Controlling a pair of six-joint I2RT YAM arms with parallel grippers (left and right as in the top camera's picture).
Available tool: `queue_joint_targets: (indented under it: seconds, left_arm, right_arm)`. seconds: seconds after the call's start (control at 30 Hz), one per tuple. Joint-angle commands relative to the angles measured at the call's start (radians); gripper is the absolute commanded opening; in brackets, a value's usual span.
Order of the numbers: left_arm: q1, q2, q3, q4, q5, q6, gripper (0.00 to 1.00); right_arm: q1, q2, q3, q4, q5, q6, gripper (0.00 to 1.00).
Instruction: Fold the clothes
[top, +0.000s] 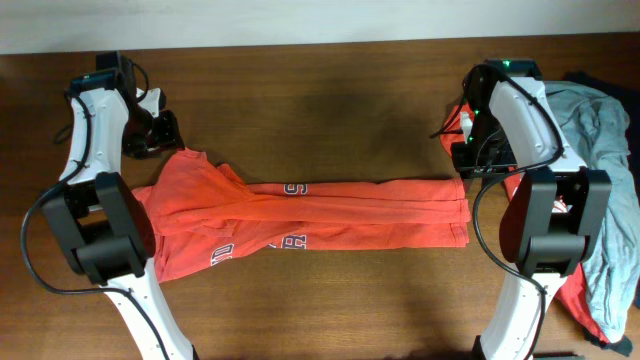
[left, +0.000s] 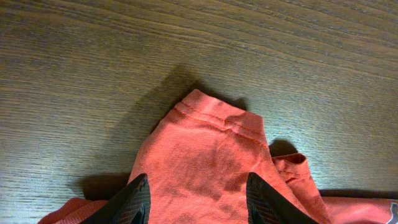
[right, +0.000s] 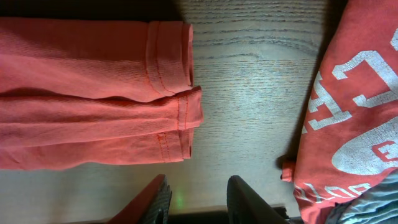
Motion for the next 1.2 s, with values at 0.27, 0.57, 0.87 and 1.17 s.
queue_joint_targets:
  seconds: [0.27, 0.57, 0.87, 1.17]
  left_arm:
    - [0.004, 0.028, -0.005, 0.002, -0.050, 0.020, 0.50]
    - [0.003, 0.098, -0.005, -0.007, -0.046, 0.019, 0.49]
    - [0.003, 0.127, -0.005, 0.011, -0.045, 0.019, 0.27]
    - [0.003, 0.134, -0.002, 0.001, -0.001, 0.020, 0.01]
  right_arm:
    - [-0.007, -0.031, -0.009, -0.001, -0.007, 0.008, 0.36]
    - [-0.007, -0.032, -0.009, -0.002, -0.006, 0.007, 0.36]
    - [-0.007, -0.031, -0.009, -0.002, -0.007, 0.008, 0.35]
    - [-0.007, -0.031, -0.009, -0.002, -0.006, 0.008, 0.35]
